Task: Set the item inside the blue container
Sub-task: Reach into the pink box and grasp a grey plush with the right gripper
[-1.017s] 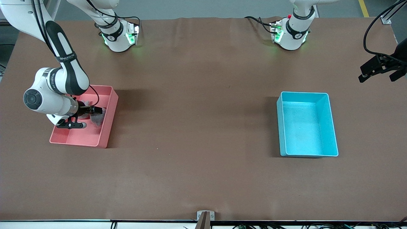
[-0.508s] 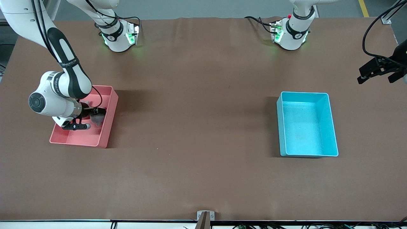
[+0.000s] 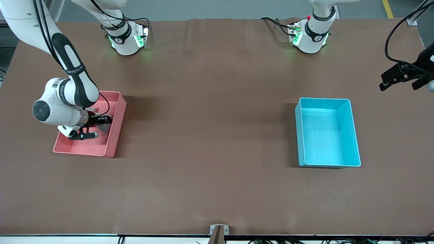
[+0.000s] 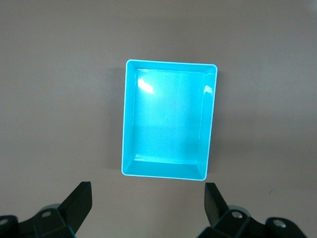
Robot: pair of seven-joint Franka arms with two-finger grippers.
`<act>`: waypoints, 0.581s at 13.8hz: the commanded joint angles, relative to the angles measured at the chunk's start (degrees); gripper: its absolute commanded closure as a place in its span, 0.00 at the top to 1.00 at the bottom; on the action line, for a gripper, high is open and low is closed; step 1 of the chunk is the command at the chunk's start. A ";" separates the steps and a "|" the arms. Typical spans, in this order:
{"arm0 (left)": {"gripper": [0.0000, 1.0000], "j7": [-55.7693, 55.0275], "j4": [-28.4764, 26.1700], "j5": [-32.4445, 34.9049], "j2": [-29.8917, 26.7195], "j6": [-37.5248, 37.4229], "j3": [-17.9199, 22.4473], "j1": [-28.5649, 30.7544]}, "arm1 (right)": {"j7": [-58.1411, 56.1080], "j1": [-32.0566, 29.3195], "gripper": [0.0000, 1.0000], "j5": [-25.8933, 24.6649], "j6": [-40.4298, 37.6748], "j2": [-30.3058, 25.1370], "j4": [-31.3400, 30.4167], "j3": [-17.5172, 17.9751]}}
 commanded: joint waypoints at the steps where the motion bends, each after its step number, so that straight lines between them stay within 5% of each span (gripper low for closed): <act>1: 1.00 0.57 1.23 -0.75 0.91 -0.36 -0.05 0.10 | -1.64 -0.68 0.05 1.06 -6.75 -1.15 2.91 0.42; 8: 1.00 0.74 1.67 -0.66 0.73 -0.37 -0.32 0.10 | 3.96 0.89 0.05 0.53 -38.21 -7.39 24.16 1.03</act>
